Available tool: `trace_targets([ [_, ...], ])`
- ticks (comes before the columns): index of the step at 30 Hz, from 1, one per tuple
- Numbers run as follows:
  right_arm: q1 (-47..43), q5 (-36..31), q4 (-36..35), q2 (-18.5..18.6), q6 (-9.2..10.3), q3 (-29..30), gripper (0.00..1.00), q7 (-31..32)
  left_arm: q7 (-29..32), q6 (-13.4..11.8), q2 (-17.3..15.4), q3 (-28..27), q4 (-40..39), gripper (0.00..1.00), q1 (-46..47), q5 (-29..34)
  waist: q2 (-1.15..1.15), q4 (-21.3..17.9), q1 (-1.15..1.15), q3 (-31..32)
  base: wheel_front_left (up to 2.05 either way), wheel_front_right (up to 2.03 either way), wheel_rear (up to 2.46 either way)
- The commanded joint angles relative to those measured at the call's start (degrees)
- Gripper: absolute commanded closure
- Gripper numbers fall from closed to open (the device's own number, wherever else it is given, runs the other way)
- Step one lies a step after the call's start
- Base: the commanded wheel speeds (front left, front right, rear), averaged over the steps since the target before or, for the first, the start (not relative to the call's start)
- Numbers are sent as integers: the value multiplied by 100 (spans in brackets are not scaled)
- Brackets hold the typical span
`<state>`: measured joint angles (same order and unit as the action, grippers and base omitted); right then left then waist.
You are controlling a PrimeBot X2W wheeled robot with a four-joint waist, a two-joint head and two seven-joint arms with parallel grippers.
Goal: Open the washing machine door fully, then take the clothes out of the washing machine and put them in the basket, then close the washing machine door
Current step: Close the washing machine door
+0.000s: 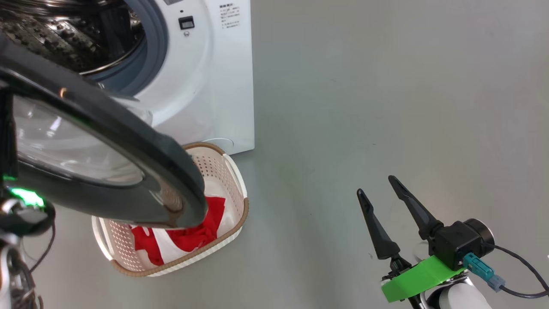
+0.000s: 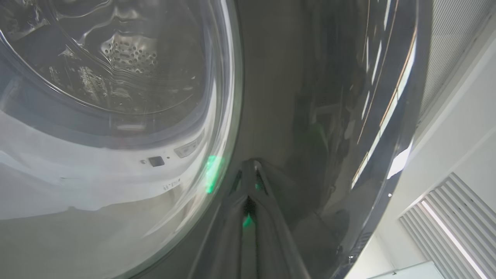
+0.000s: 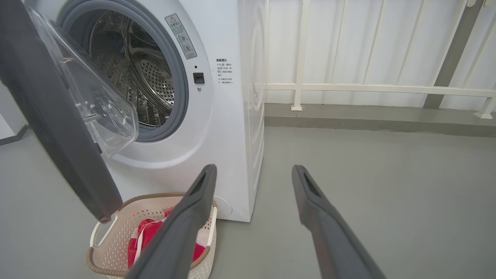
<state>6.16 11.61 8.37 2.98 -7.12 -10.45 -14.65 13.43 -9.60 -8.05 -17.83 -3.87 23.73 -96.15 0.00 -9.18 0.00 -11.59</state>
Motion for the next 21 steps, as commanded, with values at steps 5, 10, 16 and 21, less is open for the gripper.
trace_targets([
  [5,189,73,-168,-11,-36,-215,0,-35,-52,123,-267,-43,235,100,652,182,0,-111,0,-98,0,0,0],
  [10,186,61,-202,-11,-36,-270,0,-35,-88,153,-311,-17,486,100,929,219,0,-205,0,-159,0,0,0],
  [16,191,60,-239,-11,-36,-297,0,-35,-162,243,-386,-26,913,100,1314,264,0,-334,0,-277,0,0,0],
  [21,199,49,-297,-11,-36,-315,0,-35,-175,307,-455,6,1192,100,1676,289,0,-402,0,-399,0,0,0],
])
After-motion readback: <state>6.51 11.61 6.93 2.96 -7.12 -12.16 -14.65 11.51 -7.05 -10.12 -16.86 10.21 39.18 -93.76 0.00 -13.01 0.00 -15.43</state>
